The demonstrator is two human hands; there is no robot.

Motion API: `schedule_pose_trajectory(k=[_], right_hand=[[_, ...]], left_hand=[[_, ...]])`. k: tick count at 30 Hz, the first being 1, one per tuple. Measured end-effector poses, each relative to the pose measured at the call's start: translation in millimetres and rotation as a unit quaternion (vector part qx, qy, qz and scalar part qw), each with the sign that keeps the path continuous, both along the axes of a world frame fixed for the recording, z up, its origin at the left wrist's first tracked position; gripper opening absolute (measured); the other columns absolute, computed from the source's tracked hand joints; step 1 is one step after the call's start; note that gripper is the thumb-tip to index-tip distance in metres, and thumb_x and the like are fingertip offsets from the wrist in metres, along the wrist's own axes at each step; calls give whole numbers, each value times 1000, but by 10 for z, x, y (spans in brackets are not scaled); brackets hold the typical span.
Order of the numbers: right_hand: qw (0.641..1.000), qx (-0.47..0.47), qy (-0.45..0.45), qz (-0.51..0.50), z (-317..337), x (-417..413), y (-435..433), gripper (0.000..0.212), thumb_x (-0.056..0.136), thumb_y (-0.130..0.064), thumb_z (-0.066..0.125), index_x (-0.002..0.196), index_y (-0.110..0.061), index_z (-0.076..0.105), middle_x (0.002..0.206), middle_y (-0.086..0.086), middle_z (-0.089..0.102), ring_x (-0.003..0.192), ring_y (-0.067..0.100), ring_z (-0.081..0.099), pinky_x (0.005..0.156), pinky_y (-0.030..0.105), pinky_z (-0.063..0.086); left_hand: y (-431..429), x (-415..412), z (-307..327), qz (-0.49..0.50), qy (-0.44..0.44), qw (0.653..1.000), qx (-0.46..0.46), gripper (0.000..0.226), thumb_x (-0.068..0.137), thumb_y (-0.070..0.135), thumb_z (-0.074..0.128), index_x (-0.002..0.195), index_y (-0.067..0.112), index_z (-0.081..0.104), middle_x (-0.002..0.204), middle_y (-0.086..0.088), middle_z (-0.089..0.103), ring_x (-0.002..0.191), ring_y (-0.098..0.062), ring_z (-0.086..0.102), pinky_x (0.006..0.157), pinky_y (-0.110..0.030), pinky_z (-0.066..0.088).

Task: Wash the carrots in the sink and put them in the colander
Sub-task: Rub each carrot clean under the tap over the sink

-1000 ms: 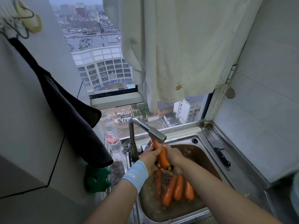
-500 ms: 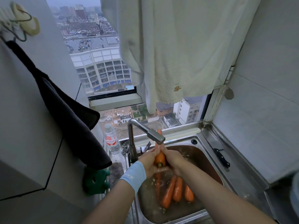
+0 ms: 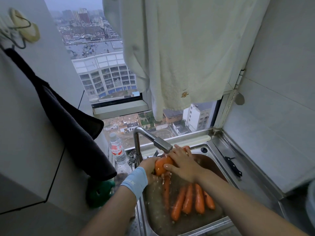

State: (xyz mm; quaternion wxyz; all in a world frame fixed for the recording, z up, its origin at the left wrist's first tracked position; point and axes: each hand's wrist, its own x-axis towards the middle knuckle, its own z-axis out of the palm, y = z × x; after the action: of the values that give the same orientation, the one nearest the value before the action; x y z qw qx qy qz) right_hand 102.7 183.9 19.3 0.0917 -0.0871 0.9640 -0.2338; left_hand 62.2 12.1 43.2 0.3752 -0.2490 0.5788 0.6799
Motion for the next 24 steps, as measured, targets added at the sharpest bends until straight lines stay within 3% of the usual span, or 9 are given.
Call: schedule_pose_trajectory(k=[2, 5, 8, 10, 11, 13, 16, 21, 24], right_hand=[[998, 27, 49, 1, 24, 10, -24, 70, 91, -72, 19, 136, -26, 48, 135, -1, 47, 137, 21, 36, 125, 50, 8], [994, 37, 98, -8, -8, -52, -41, 62, 95, -66, 19, 120, -25, 57, 108, -5, 52, 108, 18, 48, 111, 43, 32], [989, 59, 130, -32, 52, -133, -90, 43, 104, -47, 25, 91, -27, 60, 90, -4, 59, 87, 17, 52, 93, 44, 45], [988, 96, 112, -44, 175, -150, -167, 40, 106, -35, 31, 80, -22, 58, 87, 1, 64, 83, 20, 56, 92, 44, 47], [987, 119, 97, -49, 232, -169, -209, 37, 106, -31, 34, 80, -21, 58, 91, 4, 67, 86, 23, 59, 94, 42, 47], [986, 151, 43, -60, 303, -216, -270, 34, 108, -31, 36, 90, -18, 62, 104, 8, 69, 97, 28, 63, 94, 39, 49], [988, 119, -66, -76, 326, -266, -307, 41, 108, -34, 29, 107, -14, 65, 119, 12, 66, 108, 33, 62, 95, 43, 51], [988, 137, -35, -70, 196, -217, -340, 39, 108, -27, 27, 109, -14, 64, 116, 14, 70, 107, 34, 65, 94, 47, 54], [986, 146, 41, -64, 98, -188, -258, 57, 108, -44, 23, 77, -16, 62, 84, 9, 68, 83, 26, 65, 75, 34, 47]], left_hand=[[-6, 38, 110, -9, 13, 1000, 14, 16, 99, 20, 60, 110, 10, 54, 102, -25, 64, 68, -34, 68, 44, -29, 53], [-10, 119, 242, -2, 21, 999, 36, 12, 101, 19, 55, 102, 10, 48, 95, -22, 63, 59, -33, 67, 44, -26, 50], [9, 142, 241, 28, 57, 998, 8, 15, 100, 23, 59, 103, 14, 47, 103, -21, 59, 70, -37, 70, 64, -38, 60], [16, 142, 179, 21, 105, 993, -53, 20, 99, 29, 62, 107, 15, 49, 103, -18, 57, 83, -37, 68, 82, -48, 61], [12, 152, 143, 1, 150, 985, -90, 20, 99, 31, 61, 109, 16, 52, 99, -13, 57, 82, -32, 68, 84, -43, 61], [-13, 171, 66, -70, 286, 937, -189, 22, 100, 37, 56, 112, 18, 59, 93, -3, 61, 75, -20, 66, 78, -28, 61], [-53, 176, -20, -138, 383, 866, -292, 30, 100, 43, 51, 115, 23, 67, 106, -5, 67, 91, -21, 63, 86, -31, 51], [12, -10, -47, -271, 312, 809, -417, 33, 103, 30, 48, 125, 8, 60, 115, -13, 64, 105, -30, 61, 95, -38, 50], [89, -61, 72, -401, 269, 754, -445, 49, 96, 12, 63, 140, -1, 47, 137, -19, 57, 124, -34, 58, 108, -39, 44]])
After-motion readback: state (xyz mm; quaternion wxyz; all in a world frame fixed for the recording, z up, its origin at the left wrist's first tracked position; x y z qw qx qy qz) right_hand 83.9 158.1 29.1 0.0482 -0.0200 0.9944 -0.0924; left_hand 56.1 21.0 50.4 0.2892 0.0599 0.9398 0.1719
